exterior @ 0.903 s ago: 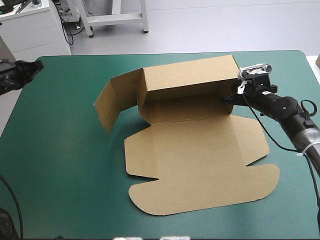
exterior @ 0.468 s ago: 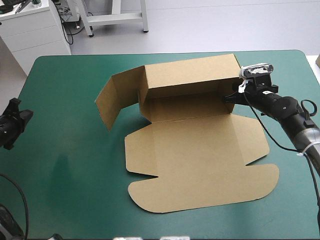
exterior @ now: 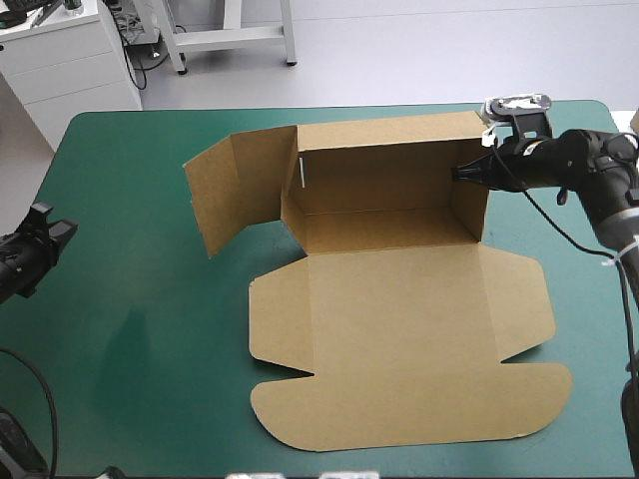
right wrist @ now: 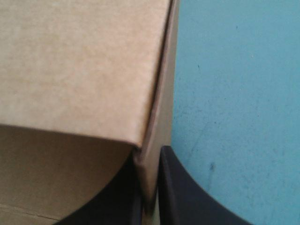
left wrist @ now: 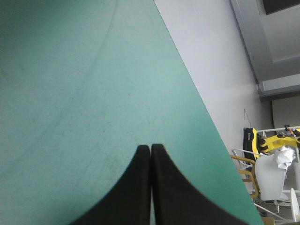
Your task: Fold the box
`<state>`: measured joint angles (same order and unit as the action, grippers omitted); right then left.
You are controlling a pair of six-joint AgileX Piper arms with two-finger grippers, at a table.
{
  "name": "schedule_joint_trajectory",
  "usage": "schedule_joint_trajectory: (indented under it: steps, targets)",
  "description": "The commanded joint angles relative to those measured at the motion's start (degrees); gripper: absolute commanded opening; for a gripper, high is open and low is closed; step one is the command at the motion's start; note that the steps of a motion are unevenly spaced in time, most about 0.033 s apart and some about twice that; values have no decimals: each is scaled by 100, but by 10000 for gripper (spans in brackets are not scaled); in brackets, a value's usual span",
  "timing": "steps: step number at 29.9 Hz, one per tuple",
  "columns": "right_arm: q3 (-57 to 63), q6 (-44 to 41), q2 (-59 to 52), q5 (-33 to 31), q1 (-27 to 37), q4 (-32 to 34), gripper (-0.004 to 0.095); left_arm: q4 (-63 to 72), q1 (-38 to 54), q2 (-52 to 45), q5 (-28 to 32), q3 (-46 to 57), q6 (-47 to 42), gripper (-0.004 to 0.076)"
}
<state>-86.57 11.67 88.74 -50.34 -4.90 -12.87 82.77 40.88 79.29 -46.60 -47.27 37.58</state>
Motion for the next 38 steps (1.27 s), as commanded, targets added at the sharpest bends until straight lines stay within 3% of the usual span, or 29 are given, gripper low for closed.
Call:
schedule_joint_trajectory:
  steps: [1, 4, 8, 20, 28, 38]
  targets:
    - [-821, -498, -33, -666, 18, -30, -8, 302, 1, -176, -242, -130, -3, -32]
    - [-1196, -597, 184, -1490, 18, -80, -8, 302, -19, -176, -266, -130, -3, -32]
    - [-1511, -746, 452, -2116, 6, -143, -8, 293, -131, -176, -243, -130, -3, -32]
    - [-1099, -1029, 632, -2127, -120, -328, -8, -70, -293, -176, -213, -127, 32, -32]
    - [-681, -1089, 566, -2117, -827, 107, -8, 41, -293, -176, -212, -127, 32, -32]
    - [-976, -1239, 1143, -2087, -850, 479, -8, 162, -293, -176, -224, -127, 32, -32]
